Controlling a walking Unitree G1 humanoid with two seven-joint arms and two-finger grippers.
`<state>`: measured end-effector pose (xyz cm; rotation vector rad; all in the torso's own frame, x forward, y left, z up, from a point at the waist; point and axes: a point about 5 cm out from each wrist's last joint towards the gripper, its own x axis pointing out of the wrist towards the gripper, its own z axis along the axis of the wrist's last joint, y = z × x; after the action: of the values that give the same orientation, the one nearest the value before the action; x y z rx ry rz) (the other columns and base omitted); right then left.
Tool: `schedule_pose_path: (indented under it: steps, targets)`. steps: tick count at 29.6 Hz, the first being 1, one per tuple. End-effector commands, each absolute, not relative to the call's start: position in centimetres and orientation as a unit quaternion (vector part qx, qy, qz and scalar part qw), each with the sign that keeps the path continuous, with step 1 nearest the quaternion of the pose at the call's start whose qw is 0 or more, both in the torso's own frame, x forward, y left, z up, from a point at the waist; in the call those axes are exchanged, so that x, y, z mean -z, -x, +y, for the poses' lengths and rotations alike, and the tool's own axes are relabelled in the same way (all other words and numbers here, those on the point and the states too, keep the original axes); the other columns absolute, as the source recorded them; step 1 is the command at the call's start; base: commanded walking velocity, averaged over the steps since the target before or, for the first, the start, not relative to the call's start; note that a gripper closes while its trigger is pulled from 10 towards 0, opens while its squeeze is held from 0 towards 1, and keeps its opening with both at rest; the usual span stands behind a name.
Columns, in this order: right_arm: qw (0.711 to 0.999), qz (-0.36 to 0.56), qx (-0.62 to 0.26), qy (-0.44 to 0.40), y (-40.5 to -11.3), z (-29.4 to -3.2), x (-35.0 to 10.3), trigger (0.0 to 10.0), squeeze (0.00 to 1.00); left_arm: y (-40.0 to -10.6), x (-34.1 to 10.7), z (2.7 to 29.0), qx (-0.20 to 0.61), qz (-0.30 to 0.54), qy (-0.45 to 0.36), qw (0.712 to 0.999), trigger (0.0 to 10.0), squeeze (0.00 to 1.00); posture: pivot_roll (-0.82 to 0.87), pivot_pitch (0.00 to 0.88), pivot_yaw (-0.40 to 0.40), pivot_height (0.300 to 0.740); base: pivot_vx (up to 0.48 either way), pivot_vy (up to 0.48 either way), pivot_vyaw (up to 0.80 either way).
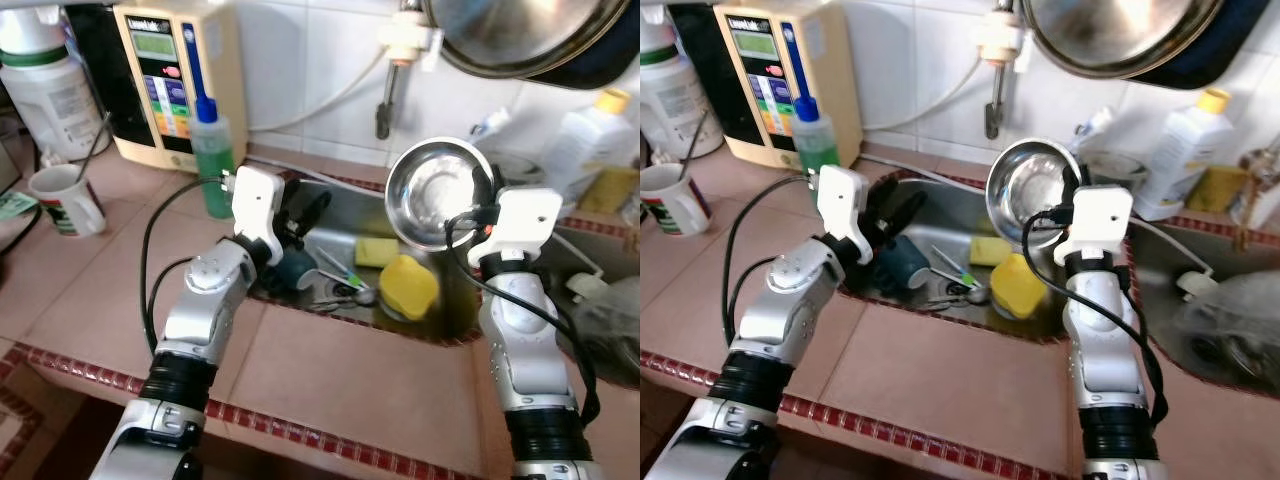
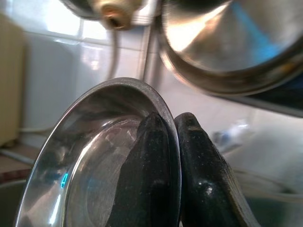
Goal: Kitchen organization
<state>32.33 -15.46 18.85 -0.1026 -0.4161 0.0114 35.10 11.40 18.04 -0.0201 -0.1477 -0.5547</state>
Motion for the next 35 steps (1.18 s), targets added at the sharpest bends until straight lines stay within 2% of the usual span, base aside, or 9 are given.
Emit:
schedule_pose_path:
  steps: [1, 9, 17, 26, 35]
  targets:
    - [0.979, -0.198, 0.010, 0.053, -32.5, -16.6, -18.8, 10.0, 0.00, -34.8, -18.2, 10.3, 0.293, -0.078, 0.009, 0.953, 10.0, 0.00, 0.09, 0.017, -0.036, 0.740, 0.000, 0.000, 0.00]
    - [0.987, -0.157, 0.011, 0.016, -33.3, -17.4, -17.9, 10.0, 0.00, -33.7, -18.2, 10.0, 0.322, -0.081, -0.008, 0.943, 10.0, 0.00, 0.09, 0.045, -0.024, 0.740, 0.000, 0.000, 0.00]
    - [0.996, -0.086, -0.004, -0.029, -34.6, -18.4, -16.2, 10.0, 0.00, -31.0, -17.4, 9.1, 0.390, -0.068, -0.050, 0.917, 10.0, 0.00, 0.09, 0.104, -0.008, 0.740, 0.000, 0.000, 0.00]
    - [0.995, -0.023, -0.031, -0.087, -35.7, -18.6, -13.9, 10.0, 0.00, -28.6, -17.1, 8.3, 0.439, -0.051, -0.061, 0.895, 10.0, 0.00, 0.12, 0.149, 0.005, 0.740, 0.000, 0.000, 0.00]
    - [0.990, 0.022, -0.056, -0.125, -37.3, -18.3, -13.3, 10.0, 0.00, -27.5, -17.5, 7.7, 0.463, -0.044, -0.070, 0.883, 10.0, 0.00, 0.13, 0.172, 0.010, 0.740, 0.000, 0.000, 0.00]
